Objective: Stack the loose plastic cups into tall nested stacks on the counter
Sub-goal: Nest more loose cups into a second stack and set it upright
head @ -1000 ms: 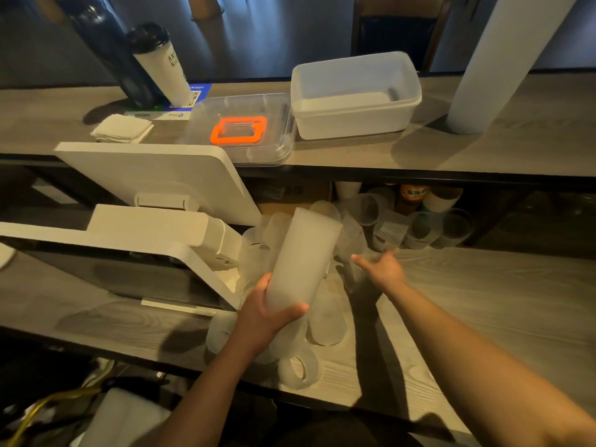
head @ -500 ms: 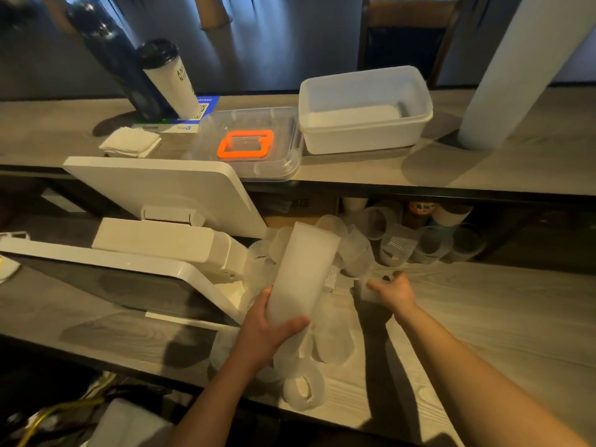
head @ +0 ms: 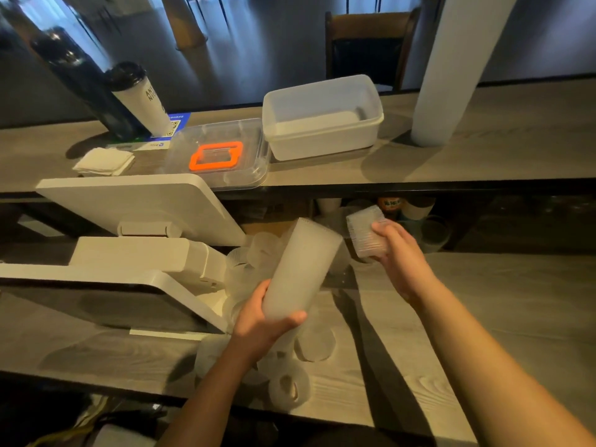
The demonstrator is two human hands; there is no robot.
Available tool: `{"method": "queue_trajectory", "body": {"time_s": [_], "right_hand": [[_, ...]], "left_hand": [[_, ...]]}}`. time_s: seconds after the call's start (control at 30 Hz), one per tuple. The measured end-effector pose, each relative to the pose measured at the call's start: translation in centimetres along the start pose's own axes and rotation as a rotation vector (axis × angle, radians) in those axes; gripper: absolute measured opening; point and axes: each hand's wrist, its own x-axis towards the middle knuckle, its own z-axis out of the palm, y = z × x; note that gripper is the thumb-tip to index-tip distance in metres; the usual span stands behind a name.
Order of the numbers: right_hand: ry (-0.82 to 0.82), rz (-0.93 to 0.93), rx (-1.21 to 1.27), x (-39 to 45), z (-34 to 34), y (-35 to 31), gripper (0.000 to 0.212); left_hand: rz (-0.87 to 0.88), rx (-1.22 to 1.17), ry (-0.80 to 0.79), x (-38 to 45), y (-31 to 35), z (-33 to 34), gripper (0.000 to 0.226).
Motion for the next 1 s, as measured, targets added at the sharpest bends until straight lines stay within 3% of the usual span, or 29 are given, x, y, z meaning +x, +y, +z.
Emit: {"method": "queue_trajectory", "body": {"time_s": [0.17,0.5,0.6,0.77,1.0], "right_hand": [[-0.083,-0.099,-0.011,-1.6,0.5,-2.3,0.056],[-0.024,-0.263,-0.221,-3.8,1.0,-2.2,0.064],[-0.087,-0.29,-0.276,-4.5,1.2,-2.4,0.06],[-0.23,-0.279,-0.523,-5.1,1.9,-0.6,0.043],[-0.311,-0.188,-0.517,-6.3,3.1,1.1,0.053]], "left_hand": [[0.048,0.109,-0.017,-0.2,0.1,0.7,0.091],[0.159,0.21,0.028,-1.1,-1.4,0.2,0.094],[0.171,0.209,0.032,-1.5,-1.7,0.1,0.094],[0.179,0.184,0.068,-2.3,-2.1,0.4,0.093],[0.144,0.115,0.047,-3.6,-3.3,0.2,0.089]]}}
